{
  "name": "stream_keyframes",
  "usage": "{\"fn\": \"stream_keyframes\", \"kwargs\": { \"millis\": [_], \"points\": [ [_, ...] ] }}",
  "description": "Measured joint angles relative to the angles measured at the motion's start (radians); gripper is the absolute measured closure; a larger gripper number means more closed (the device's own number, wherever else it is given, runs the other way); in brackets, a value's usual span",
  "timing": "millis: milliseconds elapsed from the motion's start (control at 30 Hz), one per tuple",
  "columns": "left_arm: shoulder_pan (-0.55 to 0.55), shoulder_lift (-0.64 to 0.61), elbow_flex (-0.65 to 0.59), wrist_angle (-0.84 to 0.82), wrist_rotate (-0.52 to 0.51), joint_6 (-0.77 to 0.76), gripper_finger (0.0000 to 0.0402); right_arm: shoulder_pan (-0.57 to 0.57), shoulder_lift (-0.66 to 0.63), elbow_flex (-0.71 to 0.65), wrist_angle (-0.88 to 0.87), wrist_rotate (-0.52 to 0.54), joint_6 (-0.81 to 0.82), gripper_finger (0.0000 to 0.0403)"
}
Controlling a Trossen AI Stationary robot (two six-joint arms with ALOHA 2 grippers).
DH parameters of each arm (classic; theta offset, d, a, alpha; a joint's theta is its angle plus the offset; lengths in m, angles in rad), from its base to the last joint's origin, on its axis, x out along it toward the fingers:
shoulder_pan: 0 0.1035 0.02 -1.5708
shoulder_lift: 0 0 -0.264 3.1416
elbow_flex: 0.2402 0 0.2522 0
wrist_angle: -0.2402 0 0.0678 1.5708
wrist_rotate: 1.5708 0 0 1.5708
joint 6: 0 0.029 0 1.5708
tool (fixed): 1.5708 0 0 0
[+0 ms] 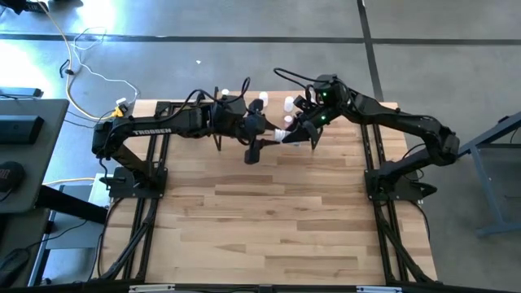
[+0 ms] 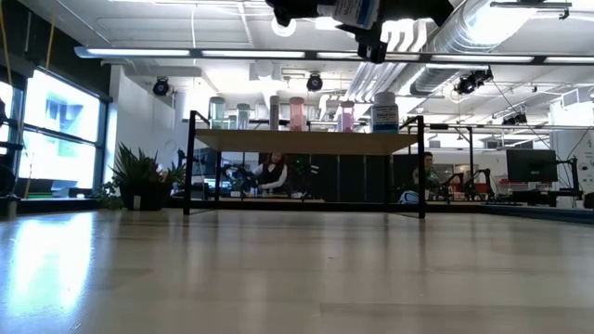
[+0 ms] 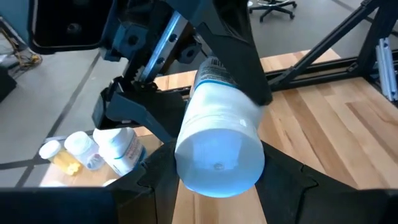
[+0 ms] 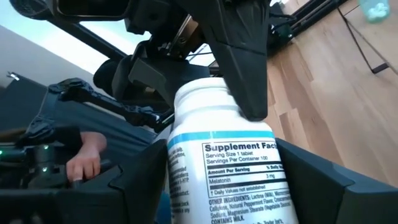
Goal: Pick and place medicine bottles onto shelf by color
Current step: Put the white blue pill bottle on the shelf
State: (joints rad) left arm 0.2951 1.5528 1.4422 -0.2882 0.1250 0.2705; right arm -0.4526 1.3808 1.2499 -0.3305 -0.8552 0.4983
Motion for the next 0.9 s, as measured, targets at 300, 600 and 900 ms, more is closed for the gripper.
{"fn": "stream_keyframes", "kwargs": {
  "millis": [300, 600, 900],
  "points": [
    [-0.001, -0.001, 0.0, -0.007, -0.041, 0.002, 0.0242, -0.013, 0.001, 0.0, -0.001, -0.009, -0.006, 0.0114],
    [-0.001, -0.001, 0.0, -0.044, -0.098, 0.022, 0.0243, -0.081, 0.002, 0.0, 0.001, -0.005, -0.006, 0.0114],
    [0.006, -0.001, 0.0, -0.066, -0.153, 0.039, 0.0243, -0.154, 0.002, 0.0, 0.018, 0.034, -0.008, 0.0114]
  ]
}}
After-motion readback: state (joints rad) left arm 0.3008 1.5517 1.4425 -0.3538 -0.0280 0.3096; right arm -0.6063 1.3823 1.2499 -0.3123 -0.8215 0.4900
